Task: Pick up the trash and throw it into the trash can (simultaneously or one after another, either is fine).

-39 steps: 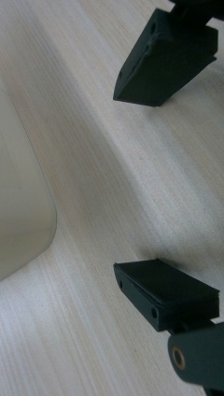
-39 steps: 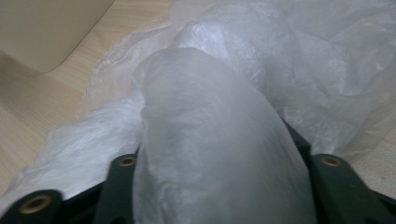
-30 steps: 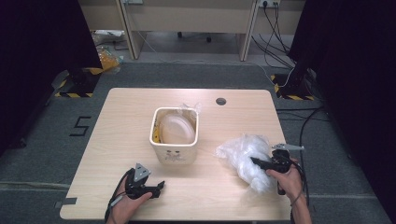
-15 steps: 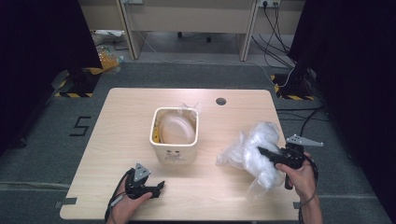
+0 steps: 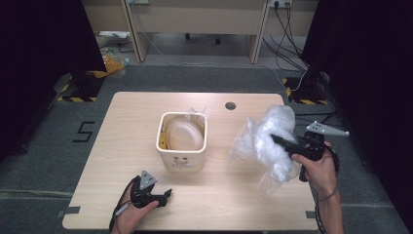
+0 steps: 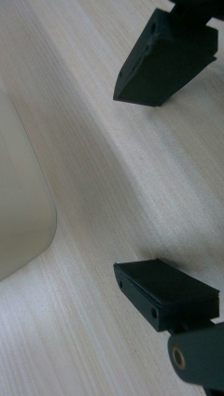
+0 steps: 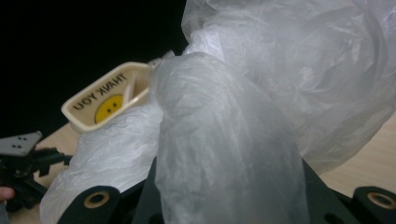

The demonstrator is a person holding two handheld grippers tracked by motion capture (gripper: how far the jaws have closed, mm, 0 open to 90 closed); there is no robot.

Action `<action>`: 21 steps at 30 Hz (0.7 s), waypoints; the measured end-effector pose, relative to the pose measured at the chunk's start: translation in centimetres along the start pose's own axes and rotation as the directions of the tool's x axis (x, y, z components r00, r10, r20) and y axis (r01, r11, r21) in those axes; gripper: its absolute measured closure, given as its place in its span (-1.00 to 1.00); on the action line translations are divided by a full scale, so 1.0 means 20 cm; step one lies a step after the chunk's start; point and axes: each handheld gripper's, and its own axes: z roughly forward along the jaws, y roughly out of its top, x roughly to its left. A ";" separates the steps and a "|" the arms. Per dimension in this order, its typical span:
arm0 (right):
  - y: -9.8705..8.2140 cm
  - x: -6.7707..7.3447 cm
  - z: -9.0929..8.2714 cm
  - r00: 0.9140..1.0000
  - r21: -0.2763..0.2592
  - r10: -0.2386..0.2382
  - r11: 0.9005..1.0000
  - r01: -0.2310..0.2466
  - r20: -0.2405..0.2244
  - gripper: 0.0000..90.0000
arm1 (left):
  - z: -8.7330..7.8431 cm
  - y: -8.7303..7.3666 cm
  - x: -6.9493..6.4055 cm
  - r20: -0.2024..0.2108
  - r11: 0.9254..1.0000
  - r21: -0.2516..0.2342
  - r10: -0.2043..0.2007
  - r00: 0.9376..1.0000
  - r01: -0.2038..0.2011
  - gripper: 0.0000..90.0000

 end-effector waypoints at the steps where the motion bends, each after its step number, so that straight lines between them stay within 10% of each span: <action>1: 0.02 0.01 -0.01 1.000 -0.015 -0.002 1.000 0.002 -0.007 0.67 | 0.00 0.00 0.00 0.000 1.000 0.000 0.000 1.000 0.000 -0.69; 21: 0.39 0.20 0.13 0.984 -0.084 -0.073 0.995 0.060 -0.160 0.67 | 0.00 0.00 0.00 0.000 1.000 0.004 0.005 1.000 -0.005 -0.69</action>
